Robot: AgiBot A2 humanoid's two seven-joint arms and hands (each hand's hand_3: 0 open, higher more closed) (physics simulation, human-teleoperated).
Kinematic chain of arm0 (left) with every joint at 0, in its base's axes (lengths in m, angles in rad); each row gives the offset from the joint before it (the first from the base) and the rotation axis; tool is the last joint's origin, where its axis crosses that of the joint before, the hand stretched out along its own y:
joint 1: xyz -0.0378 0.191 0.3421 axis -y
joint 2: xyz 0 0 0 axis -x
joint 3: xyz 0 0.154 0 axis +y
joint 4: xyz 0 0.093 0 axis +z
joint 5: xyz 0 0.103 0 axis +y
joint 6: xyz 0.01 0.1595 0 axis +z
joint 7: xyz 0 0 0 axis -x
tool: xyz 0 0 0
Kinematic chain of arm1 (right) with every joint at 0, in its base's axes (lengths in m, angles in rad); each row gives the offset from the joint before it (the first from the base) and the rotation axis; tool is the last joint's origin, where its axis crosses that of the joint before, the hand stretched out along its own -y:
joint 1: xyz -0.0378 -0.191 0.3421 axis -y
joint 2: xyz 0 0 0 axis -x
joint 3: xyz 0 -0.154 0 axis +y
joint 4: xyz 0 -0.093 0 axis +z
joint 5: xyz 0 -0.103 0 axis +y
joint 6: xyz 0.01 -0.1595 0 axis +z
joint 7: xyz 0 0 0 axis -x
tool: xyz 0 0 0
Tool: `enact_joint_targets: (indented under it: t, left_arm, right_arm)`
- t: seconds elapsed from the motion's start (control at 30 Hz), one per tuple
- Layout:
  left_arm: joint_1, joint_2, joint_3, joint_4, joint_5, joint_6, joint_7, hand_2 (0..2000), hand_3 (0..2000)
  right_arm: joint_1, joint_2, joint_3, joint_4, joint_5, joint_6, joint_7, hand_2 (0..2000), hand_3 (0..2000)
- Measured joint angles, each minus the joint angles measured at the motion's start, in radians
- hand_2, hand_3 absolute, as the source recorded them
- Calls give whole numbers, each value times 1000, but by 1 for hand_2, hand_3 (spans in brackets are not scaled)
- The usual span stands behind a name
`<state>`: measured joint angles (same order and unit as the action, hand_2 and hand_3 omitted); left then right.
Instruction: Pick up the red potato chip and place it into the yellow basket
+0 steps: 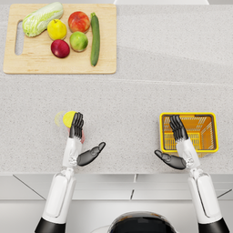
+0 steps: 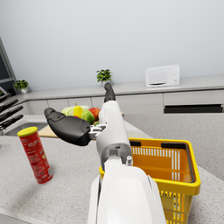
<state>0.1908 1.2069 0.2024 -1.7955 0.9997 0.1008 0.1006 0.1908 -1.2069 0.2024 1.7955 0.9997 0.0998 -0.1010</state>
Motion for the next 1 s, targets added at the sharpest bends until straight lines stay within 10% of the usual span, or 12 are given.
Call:
enact_joint_targets:
  t: [0.47,0.63,1.0]
  left_arm:
    - [0,0,0,0,0,0,0,0,0]
    - [37,29,-54,32,0,-82,-82,0,0]
    - [125,62,-222,210,394,-100,-100,0,0]
  right_arm:
    - [0,0,0,0,0,0,0,0,0]
    - [41,-32,-44,-22,0,-81,82,0,0]
    - [62,-62,-192,-28,395,-99,100,0,0]
